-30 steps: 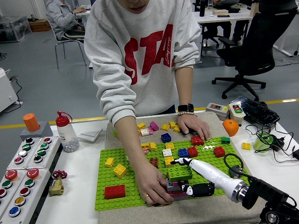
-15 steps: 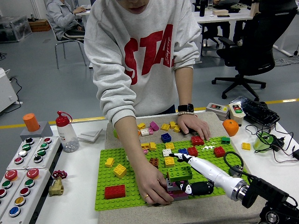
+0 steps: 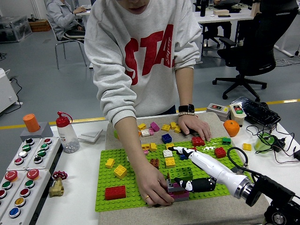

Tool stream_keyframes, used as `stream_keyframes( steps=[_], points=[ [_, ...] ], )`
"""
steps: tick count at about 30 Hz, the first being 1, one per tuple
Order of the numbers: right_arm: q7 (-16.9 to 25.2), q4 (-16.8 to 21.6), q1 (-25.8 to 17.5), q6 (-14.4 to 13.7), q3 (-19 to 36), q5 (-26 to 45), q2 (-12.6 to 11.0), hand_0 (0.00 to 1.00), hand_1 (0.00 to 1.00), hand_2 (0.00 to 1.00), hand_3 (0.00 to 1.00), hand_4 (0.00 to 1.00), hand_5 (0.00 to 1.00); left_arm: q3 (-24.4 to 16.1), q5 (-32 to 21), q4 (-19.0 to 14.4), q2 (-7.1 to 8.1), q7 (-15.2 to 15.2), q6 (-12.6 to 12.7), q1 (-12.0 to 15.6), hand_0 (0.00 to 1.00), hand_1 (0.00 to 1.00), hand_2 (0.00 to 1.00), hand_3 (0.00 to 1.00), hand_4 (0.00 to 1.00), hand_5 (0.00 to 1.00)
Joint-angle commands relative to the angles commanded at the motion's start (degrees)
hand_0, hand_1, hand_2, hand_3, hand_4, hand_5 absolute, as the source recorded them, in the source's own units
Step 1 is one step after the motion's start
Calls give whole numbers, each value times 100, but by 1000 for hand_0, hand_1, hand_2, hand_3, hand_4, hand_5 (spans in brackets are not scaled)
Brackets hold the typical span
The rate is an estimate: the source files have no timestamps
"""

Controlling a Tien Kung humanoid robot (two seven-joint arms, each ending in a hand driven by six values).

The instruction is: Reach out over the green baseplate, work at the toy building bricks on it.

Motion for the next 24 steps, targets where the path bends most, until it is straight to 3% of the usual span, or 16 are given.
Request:
stream_keyframes(
  steps=[5, 6, 11, 12, 15, 18, 24],
  points=[
    [31, 358, -86, -517, 196, -460, -164, 992, 923, 985, 958, 618, 214, -1, -1, 1, 2, 17, -4, 4, 629, 598, 603, 410, 309, 941],
    [35, 385, -92, -584, 212, -530, -180, 865, 828, 831, 803, 532, 220, -1, -1, 1, 2, 18, -4, 4, 629, 598, 604, 410, 310, 942],
    [182, 525, -144, -1131, 338, -982, -324, 865, 828, 831, 803, 532, 220, -5, -3, 5, 3, 15, -2, -4, 629, 598, 604, 410, 310, 942],
    [245, 520, -161, -1250, 368, -1093, -344, 728, 679, 652, 593, 378, 215, -7, 0, 5, 2, 15, -2, -6, 629, 598, 604, 411, 310, 941],
    [475, 449, -220, -1526, 418, -1371, -400, 728, 679, 652, 593, 378, 215, -12, -1, 6, 1, 13, 0, -9, 629, 598, 604, 411, 310, 941],
    [734, 358, -284, -1640, 423, -1577, -452, 714, 655, 625, 576, 350, 227, -14, 4, 6, 1, 16, -4, -9, 629, 598, 604, 411, 310, 941],
    [989, 194, -334, -1592, 377, -1834, -465, 718, 651, 621, 570, 343, 241, -14, 5, 6, -1, 23, -13, -14, 631, 599, 606, 412, 310, 941]
  ],
)
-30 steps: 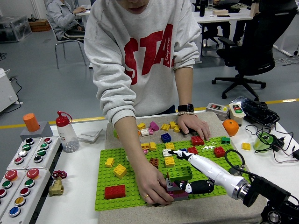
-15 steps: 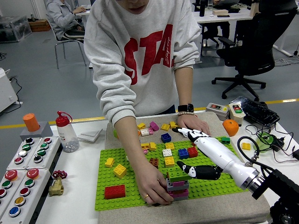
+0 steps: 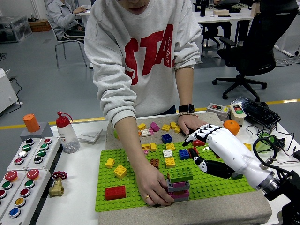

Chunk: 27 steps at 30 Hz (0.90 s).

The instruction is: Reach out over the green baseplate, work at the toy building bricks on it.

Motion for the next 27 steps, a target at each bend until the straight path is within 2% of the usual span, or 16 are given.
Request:
stream_keyframes(
  steps=[8, 18, 27],
  points=[
    [84, -275, 77, 183, -192, -390, 43, 721, 651, 621, 569, 338, 249, 18, -19, 1, 2, 0, -9, -20, 631, 598, 605, 413, 310, 941],
    [133, -585, 141, 264, -442, -745, 108, 730, 654, 615, 567, 338, 246, 20, -1, -6, -7, 17, -22, -1, 632, 599, 607, 414, 311, 941],
    [186, -685, 111, 311, -613, -806, 150, 733, 654, 615, 566, 338, 243, 3, 45, -16, -15, 44, -41, 54, 631, 600, 608, 415, 310, 941]
  ],
)
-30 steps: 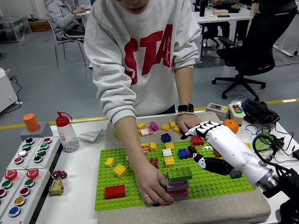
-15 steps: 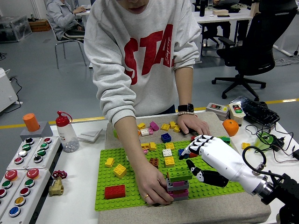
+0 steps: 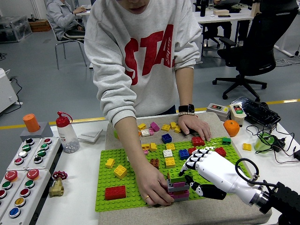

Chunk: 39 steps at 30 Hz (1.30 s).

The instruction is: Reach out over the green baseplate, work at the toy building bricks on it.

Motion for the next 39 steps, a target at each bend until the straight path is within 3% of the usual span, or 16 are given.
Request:
stream_keyframes(
  steps=[39],
  points=[
    [-9, -340, 139, 70, -97, 97, 210, 746, 660, 615, 568, 347, 222, 13, 0, 7, 23, -12, -2, -46, 633, 601, 609, 416, 309, 942]
  ],
)
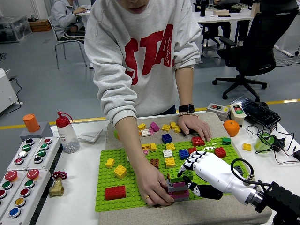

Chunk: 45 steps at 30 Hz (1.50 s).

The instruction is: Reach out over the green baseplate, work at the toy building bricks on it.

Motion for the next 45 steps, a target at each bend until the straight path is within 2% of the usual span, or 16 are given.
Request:
stream_keyframes(
  steps=[45],
  points=[
    [-35, -47, 12, 57, -104, 17, 63, 749, 663, 618, 570, 355, 209, 23, -31, 9, -4, -28, 8, -65, 633, 601, 610, 417, 310, 944]
  ],
)
